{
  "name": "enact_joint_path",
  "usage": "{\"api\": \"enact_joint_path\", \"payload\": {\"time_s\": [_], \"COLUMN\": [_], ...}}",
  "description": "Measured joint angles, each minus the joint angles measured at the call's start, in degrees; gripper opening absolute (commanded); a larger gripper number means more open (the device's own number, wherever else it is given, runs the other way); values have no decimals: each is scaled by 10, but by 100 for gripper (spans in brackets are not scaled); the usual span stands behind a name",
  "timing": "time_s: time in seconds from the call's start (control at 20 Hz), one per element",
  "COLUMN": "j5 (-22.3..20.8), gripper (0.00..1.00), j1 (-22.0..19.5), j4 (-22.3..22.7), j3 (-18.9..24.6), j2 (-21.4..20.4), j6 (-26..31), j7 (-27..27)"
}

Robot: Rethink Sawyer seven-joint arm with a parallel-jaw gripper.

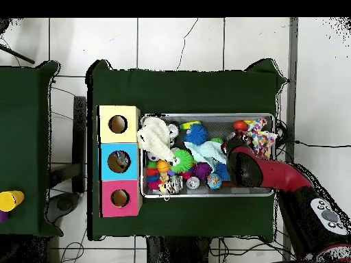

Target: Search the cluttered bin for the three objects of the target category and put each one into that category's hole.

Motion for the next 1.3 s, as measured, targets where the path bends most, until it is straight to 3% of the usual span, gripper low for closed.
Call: {"api": "enact_joint_path", "payload": {"time_s": [0.85, 0.9, 1.3], "j5": [0, 0, 0], "gripper": [100, 0, 0], "j1": [-5, -6, -28], "j4": [4, 4, 11], "j3": [7, 7, 29], "j2": [-14, -15, -15], "j6": [13, 13, 13], "j7": [0, 0, 0]}}
